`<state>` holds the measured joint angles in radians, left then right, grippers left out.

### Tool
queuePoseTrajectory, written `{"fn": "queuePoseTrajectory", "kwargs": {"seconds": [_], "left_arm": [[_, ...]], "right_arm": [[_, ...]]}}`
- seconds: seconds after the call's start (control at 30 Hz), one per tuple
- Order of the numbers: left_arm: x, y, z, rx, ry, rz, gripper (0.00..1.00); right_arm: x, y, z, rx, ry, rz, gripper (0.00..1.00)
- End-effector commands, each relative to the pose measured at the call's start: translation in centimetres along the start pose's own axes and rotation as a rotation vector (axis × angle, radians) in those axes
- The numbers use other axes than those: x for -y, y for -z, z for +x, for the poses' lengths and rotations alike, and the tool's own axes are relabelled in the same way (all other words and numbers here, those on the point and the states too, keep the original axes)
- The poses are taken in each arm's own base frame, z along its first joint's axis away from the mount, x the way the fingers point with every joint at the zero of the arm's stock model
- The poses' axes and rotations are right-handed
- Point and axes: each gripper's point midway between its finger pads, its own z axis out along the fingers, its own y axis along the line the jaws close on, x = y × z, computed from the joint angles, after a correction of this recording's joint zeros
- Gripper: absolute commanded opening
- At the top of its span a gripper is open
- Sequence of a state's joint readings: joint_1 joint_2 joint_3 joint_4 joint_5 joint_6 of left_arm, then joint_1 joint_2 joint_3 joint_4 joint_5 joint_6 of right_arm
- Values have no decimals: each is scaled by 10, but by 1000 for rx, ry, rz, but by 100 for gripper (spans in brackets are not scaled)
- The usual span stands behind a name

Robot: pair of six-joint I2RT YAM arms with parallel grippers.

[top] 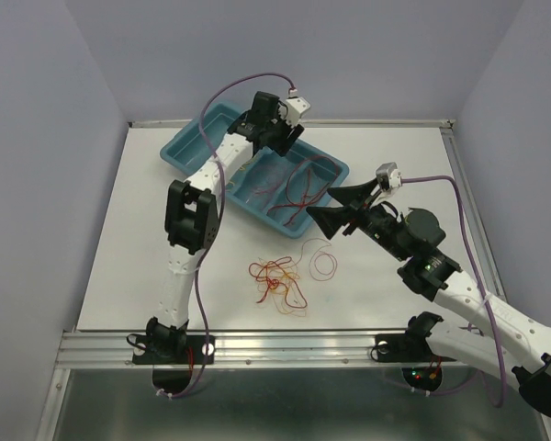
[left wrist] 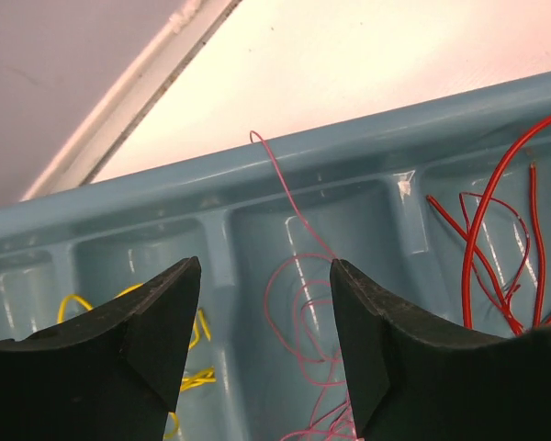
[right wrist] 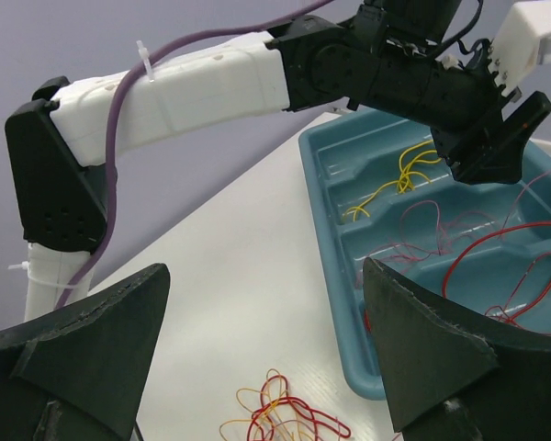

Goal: Untangle the cables

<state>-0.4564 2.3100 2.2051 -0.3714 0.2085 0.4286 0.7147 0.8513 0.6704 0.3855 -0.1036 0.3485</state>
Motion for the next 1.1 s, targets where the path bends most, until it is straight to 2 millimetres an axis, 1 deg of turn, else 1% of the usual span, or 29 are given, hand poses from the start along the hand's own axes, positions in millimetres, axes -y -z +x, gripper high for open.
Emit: {"fn": "queuePoseTrajectory", "kwargs": {"seconds": [0.0,0.03,0.07,0.1,0.13,0.27,0.37,0.47,0.5,0.57,0.6,0.63,0.67,0.7,0.73,0.77,0.8,0.83,0.87,0.9,0.93,0.97,1.0,1.03,1.07], "left_arm": [[-2,6,-27,84,27,9,70],[-2,3,-25,77,33,7,70],[-1,-5,-16,58,38,15,69],[0,-7,-16,59,35,14,69],[2,-12,-11,55,41,22,69],[6,-25,-5,65,44,49,68],[5,-35,-5,75,50,44,63],[2,-41,-2,74,50,35,46],[3,-42,-3,78,47,36,35],[2,-40,-5,84,36,39,23],[4,-38,-5,85,26,47,14],[5,-36,-6,89,19,49,0],[-1,-25,-22,130,6,31,0],[3,-24,-15,119,3,38,0],[2,-18,-18,133,-6,32,0],[-5,0,-43,203,-22,1,0],[-3,2,-32,187,-18,-1,0],[-8,21,-54,251,-31,-25,0],[-9,28,-58,268,-32,-33,0],[-6,30,-47,254,-23,-34,0],[-12,47,-64,304,-29,-65,0],[-15,52,-64,306,-17,-84,0],[-17,54,-55,288,7,-100,0],[-18,57,-53,283,15,-105,0],[-21,69,-58,296,24,-122,0]], "right_arm": [[-1,2,-8,32,1,3,90],[-1,3,-7,31,1,5,90],[-1,3,-6,29,0,4,90],[-1,2,-6,28,0,5,90],[0,3,-7,31,1,6,90],[1,1,-6,26,0,10,90],[1,1,-5,24,0,9,90],[0,2,-6,29,2,8,90],[1,2,-6,28,0,11,90],[0,3,-8,35,2,12,90],[0,4,-9,39,2,12,90],[1,3,-7,35,2,12,90],[1,3,-8,36,2,13,90],[1,3,-7,33,2,14,90],[1,3,-6,32,2,11,90],[1,2,-6,30,2,10,90],[0,2,-6,29,0,9,90],[1,2,-6,28,2,11,90],[1,2,-6,28,2,11,90],[1,2,-6,29,2,12,90],[1,2,-6,29,2,12,90],[2,2,-5,27,2,13,90],[2,2,-5,29,1,16,90],[2,2,-6,29,2,17,90],[2,2,-6,29,2,17,90]]}}
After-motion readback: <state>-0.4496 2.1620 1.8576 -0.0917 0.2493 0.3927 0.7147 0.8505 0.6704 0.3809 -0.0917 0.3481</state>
